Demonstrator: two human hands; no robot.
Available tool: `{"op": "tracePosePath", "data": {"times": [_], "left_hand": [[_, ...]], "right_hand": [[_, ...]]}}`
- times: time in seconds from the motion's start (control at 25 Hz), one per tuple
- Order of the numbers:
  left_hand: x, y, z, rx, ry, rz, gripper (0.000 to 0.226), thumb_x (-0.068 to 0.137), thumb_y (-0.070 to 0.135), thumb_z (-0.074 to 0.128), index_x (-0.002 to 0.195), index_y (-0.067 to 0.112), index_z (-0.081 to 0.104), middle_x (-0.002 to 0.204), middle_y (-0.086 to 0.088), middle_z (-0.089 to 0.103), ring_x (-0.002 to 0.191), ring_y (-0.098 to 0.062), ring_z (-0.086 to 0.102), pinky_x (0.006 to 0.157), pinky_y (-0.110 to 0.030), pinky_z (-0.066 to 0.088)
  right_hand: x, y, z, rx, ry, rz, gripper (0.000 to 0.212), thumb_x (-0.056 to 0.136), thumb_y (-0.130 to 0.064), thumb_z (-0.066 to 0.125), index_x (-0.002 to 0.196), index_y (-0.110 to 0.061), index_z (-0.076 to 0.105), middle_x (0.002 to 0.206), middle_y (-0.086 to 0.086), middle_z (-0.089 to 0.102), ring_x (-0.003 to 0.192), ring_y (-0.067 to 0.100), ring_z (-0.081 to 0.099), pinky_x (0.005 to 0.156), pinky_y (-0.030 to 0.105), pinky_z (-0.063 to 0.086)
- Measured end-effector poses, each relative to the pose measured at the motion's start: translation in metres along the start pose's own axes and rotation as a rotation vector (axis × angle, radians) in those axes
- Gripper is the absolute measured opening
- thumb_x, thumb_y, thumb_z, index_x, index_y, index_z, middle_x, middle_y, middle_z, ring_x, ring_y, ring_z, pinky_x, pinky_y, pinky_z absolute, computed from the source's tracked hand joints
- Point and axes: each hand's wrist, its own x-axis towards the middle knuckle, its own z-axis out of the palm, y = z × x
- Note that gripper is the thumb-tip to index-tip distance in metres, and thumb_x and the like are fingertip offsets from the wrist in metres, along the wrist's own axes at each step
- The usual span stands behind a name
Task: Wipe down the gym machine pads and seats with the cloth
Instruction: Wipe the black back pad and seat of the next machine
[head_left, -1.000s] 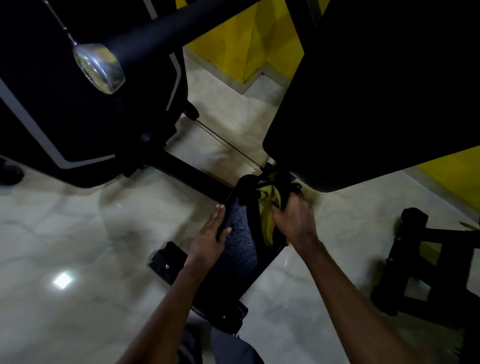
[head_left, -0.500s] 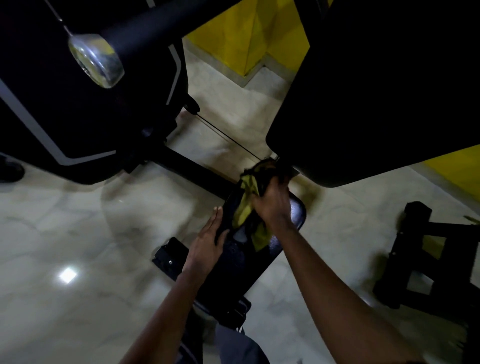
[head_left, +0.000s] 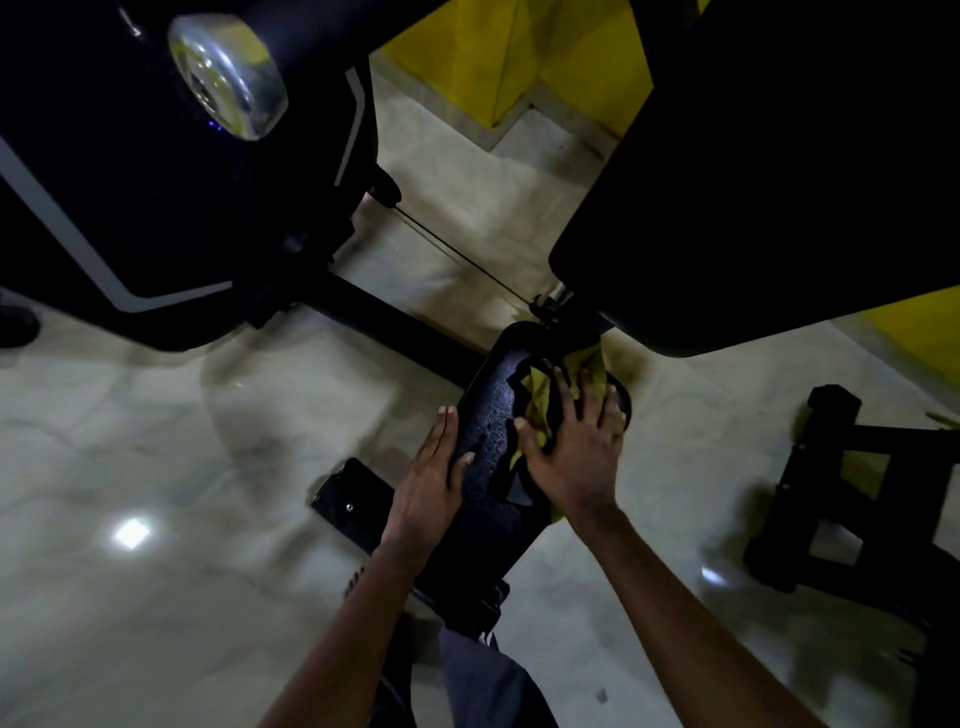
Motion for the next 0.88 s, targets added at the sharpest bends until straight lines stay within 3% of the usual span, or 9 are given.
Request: {"op": "tracePosePath", "data": {"times": [0.12, 0.24, 0.36, 0.48, 0.6, 0.76, 0.88], "left_hand": [[-0.016, -0.012, -0.003, -0.003, 0.001, -0.006, 0.064, 0.103, 0.046, 0.036, 0.158, 0.027, 0.010, 0.164, 0.011, 0.011, 0.148, -0.003, 0.015, 0.120, -0.026, 0.024], [-0.029, -0.024, -0.007, 0.024, 0.014, -0.044, 0.063, 0.102, 0.048, 0.040, 0.157, 0.031, 0.015, 0.160, 0.006, 0.028, 0.144, -0.010, 0.032, 0.113, -0.032, 0.038], [-0.029, -0.017, -0.010, 0.042, 0.014, -0.100, 0.063, 0.101, 0.045, 0.044, 0.157, 0.029, 0.018, 0.155, -0.001, 0.040, 0.135, -0.021, 0.046, 0.100, -0.033, 0.046], [-0.022, -0.010, -0.012, 0.049, -0.027, -0.063, 0.066, 0.102, 0.033, 0.046, 0.158, 0.026, 0.013, 0.160, -0.001, 0.031, 0.138, -0.020, 0.040, 0.103, -0.032, 0.042], [-0.005, -0.009, -0.012, 0.041, -0.087, 0.040, 0.070, 0.099, 0.026, 0.049, 0.158, 0.027, 0.012, 0.164, 0.009, 0.013, 0.149, -0.009, 0.019, 0.117, -0.031, 0.031], [-0.004, -0.005, -0.009, 0.104, -0.106, 0.018, 0.069, 0.101, 0.039, 0.049, 0.158, 0.020, 0.015, 0.165, 0.004, 0.012, 0.150, -0.011, 0.015, 0.117, -0.029, 0.027], [-0.005, 0.004, -0.002, 0.123, -0.089, 0.050, 0.066, 0.101, 0.023, 0.050, 0.157, 0.011, 0.018, 0.164, -0.005, 0.013, 0.151, -0.017, 0.015, 0.121, -0.035, 0.024]], "right_hand": [[0.037, -0.015, 0.001, -0.051, 0.096, -0.067, 0.071, 0.081, -0.060, 0.058, 0.143, -0.027, 0.046, 0.148, 0.010, 0.046, 0.129, 0.039, 0.044, 0.099, 0.052, 0.046], [0.050, -0.033, 0.007, -0.144, 0.091, -0.172, 0.069, 0.083, -0.064, 0.053, 0.143, -0.032, 0.047, 0.147, 0.006, 0.046, 0.128, 0.037, 0.044, 0.097, 0.046, 0.043], [0.044, -0.038, 0.012, -0.179, 0.052, -0.456, 0.064, 0.079, -0.059, 0.058, 0.139, -0.036, 0.053, 0.146, -0.001, 0.049, 0.131, 0.036, 0.045, 0.094, 0.045, 0.045], [0.073, -0.029, 0.002, -0.092, -0.016, -0.586, 0.060, 0.077, -0.054, 0.061, 0.133, -0.034, 0.058, 0.140, -0.003, 0.055, 0.128, 0.032, 0.051, 0.094, 0.044, 0.049], [0.089, -0.019, -0.003, 0.027, 0.078, -0.402, 0.062, 0.076, -0.048, 0.063, 0.134, -0.028, 0.057, 0.138, 0.000, 0.057, 0.126, 0.028, 0.053, 0.099, 0.041, 0.046], [0.032, -0.006, 0.012, 0.092, 0.221, 0.006, 0.066, 0.075, -0.049, 0.061, 0.134, -0.019, 0.057, 0.139, 0.009, 0.055, 0.126, 0.034, 0.051, 0.103, 0.047, 0.044], [-0.002, -0.024, 0.022, 0.039, 0.163, 0.003, 0.064, 0.077, -0.056, 0.058, 0.136, -0.031, 0.056, 0.141, 0.004, 0.054, 0.126, 0.035, 0.050, 0.101, 0.050, 0.044]]}}
